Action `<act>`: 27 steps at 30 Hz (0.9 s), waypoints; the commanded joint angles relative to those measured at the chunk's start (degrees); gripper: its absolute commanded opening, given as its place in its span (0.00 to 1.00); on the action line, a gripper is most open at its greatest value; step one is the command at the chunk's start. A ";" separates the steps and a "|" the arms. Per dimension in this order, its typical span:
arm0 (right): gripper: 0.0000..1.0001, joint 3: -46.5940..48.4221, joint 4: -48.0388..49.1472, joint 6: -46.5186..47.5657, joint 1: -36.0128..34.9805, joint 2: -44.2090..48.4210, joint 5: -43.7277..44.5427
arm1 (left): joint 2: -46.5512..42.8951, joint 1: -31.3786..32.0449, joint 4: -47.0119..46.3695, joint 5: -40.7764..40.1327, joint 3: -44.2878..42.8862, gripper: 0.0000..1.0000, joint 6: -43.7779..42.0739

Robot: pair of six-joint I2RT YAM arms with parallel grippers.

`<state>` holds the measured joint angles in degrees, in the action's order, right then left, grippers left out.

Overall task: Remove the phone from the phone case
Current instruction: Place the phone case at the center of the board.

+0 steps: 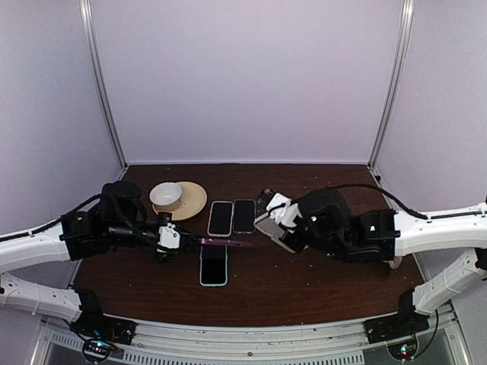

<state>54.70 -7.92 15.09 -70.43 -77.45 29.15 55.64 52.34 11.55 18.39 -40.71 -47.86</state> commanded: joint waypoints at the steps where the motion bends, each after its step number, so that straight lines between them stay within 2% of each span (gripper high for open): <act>1: 0.00 -1.19 -3.16 -3.34 7.25 6.88 -6.04 | -1.34 -0.44 -6.46 -0.15 -1.42 0.00 -0.64; 10: 0.00 -1.15 -10.46 -11.31 24.55 12.75 -19.32 | -1.25 -0.39 -5.06 0.18 -2.24 0.00 -0.77; 17: 0.00 0.81 -14.59 -15.09 34.90 9.26 -25.93 | -0.79 -0.40 -4.71 0.65 -2.36 0.00 -0.68; 27: 0.00 1.98 -17.65 -13.56 45.96 1.57 -28.01 | -0.53 -0.39 -4.39 1.28 -2.51 0.00 -0.50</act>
<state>54.65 -24.08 1.52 -27.90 -73.82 2.96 55.66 52.18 11.25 18.22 -40.73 -48.07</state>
